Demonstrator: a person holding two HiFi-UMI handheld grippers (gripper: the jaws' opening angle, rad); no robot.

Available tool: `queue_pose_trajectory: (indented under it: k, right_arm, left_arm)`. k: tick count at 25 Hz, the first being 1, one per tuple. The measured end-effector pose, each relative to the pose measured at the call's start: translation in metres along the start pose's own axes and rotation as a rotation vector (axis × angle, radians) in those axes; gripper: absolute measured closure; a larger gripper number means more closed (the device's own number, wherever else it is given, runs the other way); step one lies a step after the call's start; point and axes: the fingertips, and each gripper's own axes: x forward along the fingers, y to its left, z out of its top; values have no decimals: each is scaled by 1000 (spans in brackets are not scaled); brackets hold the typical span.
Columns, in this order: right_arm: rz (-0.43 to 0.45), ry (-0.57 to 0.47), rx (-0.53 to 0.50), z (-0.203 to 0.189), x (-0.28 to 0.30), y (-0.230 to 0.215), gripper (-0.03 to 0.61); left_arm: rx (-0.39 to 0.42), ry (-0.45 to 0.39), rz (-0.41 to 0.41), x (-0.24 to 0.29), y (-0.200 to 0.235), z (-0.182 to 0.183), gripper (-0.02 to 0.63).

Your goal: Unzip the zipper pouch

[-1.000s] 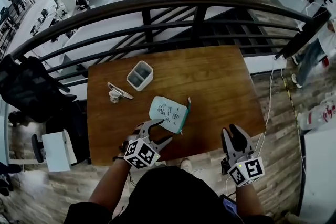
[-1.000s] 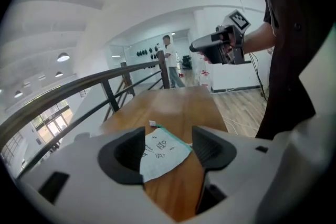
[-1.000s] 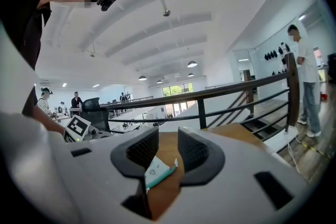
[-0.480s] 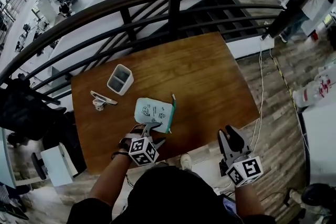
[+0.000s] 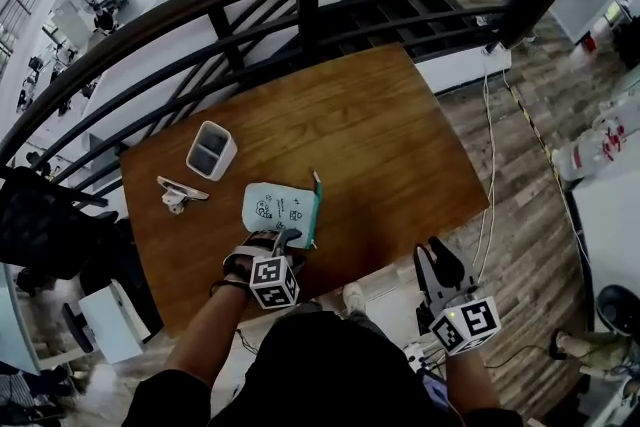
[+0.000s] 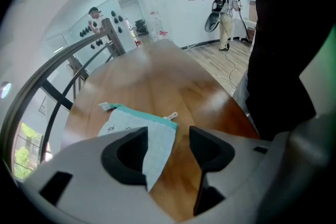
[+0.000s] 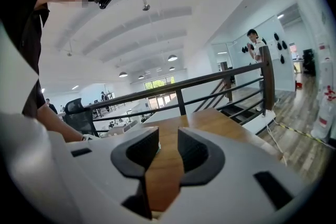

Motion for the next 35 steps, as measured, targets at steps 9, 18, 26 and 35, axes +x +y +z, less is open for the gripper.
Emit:
queue_pose_trajectory:
  k: [9, 18, 26, 35]
  right_arm:
    - [-26, 1, 40, -9, -8, -6, 471]
    - [-20, 7, 55, -11, -7, -4, 472]
    - [1, 9, 48, -12, -7, 4, 477]
    - [15, 7, 43, -11, -9, 9, 480]
  left_arm:
    - [51, 76, -42, 9, 0, -5, 381]
    - [75, 106, -36, 13, 8, -7, 443]
    - [63, 119, -14, 12, 9, -4, 535]
    - [-45, -7, 32, -6, 17, 24, 560]
